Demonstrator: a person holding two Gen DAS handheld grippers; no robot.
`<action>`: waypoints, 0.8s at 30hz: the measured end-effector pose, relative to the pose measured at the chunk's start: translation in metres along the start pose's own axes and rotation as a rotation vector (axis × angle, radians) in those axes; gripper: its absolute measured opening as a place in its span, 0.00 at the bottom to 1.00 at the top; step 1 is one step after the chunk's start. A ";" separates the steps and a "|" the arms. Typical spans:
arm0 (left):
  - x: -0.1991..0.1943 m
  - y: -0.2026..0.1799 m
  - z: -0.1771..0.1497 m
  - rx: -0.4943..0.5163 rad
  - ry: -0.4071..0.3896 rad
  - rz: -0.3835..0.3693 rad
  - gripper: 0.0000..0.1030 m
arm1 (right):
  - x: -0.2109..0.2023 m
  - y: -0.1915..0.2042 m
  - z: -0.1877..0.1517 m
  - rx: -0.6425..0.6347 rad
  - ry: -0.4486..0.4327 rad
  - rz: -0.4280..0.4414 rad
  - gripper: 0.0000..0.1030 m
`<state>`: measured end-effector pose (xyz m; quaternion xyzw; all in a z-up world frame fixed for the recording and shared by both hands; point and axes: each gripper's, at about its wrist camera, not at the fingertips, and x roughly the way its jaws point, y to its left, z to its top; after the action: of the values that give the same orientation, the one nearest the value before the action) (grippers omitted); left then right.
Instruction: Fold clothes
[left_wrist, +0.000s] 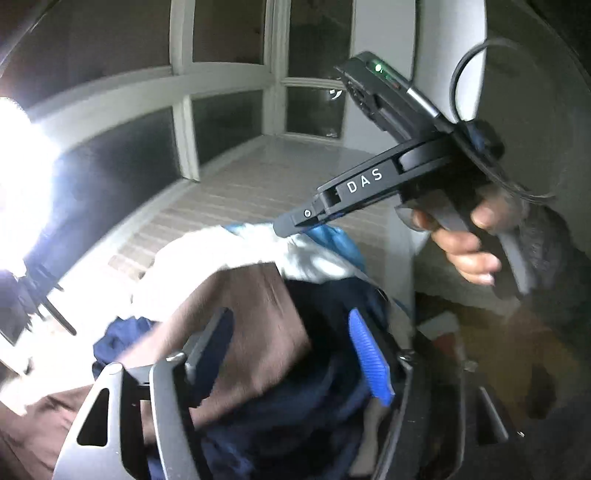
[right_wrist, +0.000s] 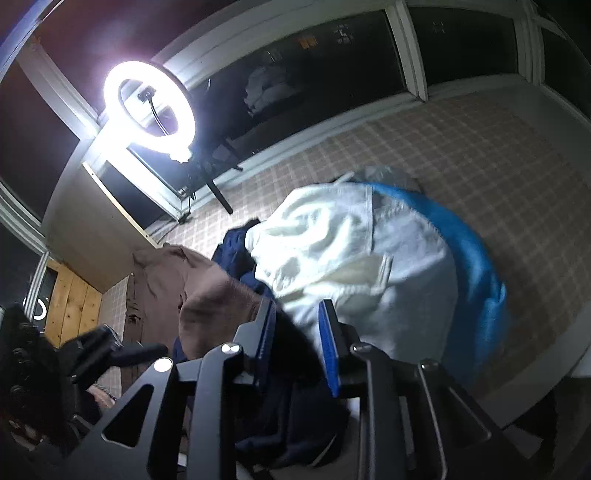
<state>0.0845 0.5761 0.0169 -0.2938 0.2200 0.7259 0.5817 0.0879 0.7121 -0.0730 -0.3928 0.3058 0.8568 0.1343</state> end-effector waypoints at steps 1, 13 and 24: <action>0.010 0.003 0.002 -0.023 0.024 0.019 0.62 | 0.000 -0.003 0.005 0.007 -0.009 0.011 0.24; 0.043 0.056 -0.010 -0.413 0.063 0.035 0.10 | -0.005 -0.025 0.040 -0.036 -0.021 0.066 0.27; -0.099 0.074 -0.131 -0.736 -0.213 0.152 0.08 | 0.146 0.153 0.107 -0.438 0.238 0.130 0.27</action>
<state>0.0495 0.4023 -0.0128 -0.3887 -0.0959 0.8236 0.4017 -0.1427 0.6592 -0.0658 -0.4902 0.1512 0.8572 -0.0461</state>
